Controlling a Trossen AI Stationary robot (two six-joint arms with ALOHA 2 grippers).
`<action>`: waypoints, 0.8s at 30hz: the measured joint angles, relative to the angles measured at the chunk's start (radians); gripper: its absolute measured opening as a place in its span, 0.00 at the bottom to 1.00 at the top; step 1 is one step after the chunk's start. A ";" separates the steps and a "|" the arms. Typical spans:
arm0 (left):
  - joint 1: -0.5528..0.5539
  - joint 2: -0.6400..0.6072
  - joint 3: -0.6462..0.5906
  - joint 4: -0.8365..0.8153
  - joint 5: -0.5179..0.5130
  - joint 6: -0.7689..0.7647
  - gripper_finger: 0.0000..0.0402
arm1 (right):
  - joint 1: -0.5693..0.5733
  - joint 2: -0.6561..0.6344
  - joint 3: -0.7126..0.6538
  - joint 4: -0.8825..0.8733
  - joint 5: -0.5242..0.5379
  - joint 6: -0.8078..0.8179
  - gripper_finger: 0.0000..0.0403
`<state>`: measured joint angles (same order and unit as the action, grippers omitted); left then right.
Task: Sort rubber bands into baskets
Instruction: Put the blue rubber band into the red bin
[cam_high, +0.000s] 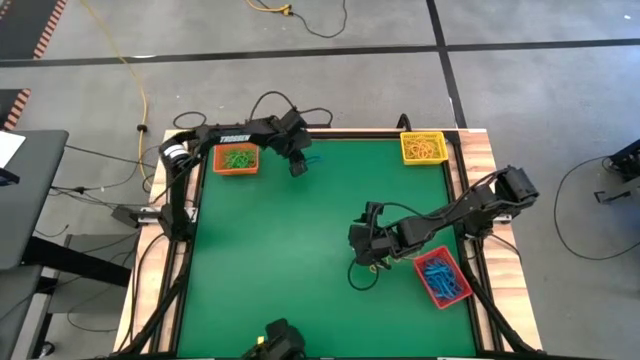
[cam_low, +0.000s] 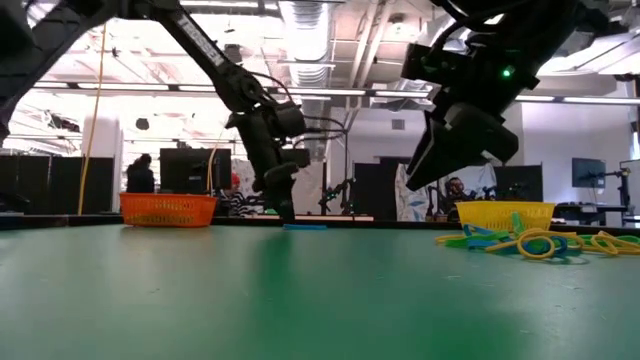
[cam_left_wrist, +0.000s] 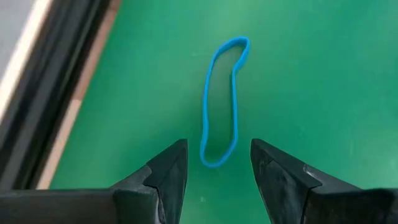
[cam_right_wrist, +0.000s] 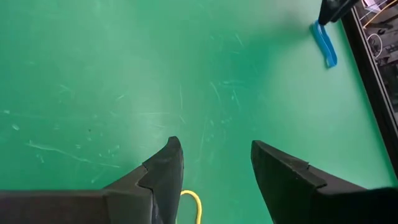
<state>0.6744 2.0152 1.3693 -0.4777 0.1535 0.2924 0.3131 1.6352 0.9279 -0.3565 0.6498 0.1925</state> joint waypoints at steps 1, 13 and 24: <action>0.002 0.018 0.022 -0.020 -0.002 0.001 0.41 | -0.001 0.000 0.000 0.001 0.000 0.000 0.55; 0.004 0.105 0.101 -0.065 -0.044 -0.013 0.34 | 0.000 0.000 0.000 0.002 0.000 0.000 0.55; 0.003 0.101 0.099 -0.074 0.004 -0.002 0.00 | 0.000 0.000 0.000 0.007 0.002 0.006 0.55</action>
<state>0.6775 2.1161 1.4679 -0.5515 0.1572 0.2902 0.3134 1.6352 0.9279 -0.3498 0.6523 0.1980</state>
